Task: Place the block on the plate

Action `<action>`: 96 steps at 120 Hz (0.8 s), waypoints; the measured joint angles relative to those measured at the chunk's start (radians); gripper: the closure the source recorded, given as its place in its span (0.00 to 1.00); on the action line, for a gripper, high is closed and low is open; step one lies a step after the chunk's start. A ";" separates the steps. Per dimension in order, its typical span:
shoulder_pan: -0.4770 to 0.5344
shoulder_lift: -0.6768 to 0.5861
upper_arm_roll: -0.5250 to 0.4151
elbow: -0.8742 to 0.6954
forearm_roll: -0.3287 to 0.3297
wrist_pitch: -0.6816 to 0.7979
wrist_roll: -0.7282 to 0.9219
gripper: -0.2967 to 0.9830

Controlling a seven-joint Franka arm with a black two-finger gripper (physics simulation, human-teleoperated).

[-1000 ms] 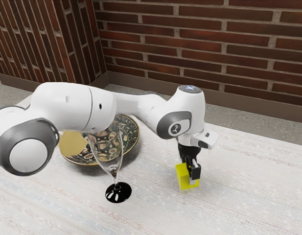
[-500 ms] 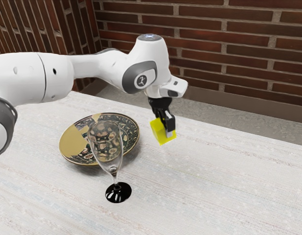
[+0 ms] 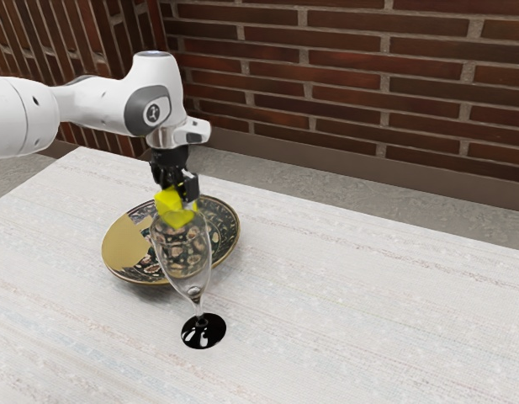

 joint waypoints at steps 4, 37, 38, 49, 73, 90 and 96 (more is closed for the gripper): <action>0.013 0.022 0.000 0.012 0.001 -0.001 0.000 0.46; 0.049 0.165 0.022 0.097 0.007 0.003 -0.001 0.45; 0.049 0.167 0.022 0.098 0.007 0.003 -0.001 0.45; 0.049 0.179 0.023 0.104 0.007 0.006 -0.001 0.38; 0.049 0.151 0.027 0.100 0.001 0.008 -0.002 0.29; 0.041 0.059 0.026 0.042 -0.014 0.004 -0.001 0.26; 0.037 0.011 0.026 0.012 -0.019 0.000 -0.006 0.26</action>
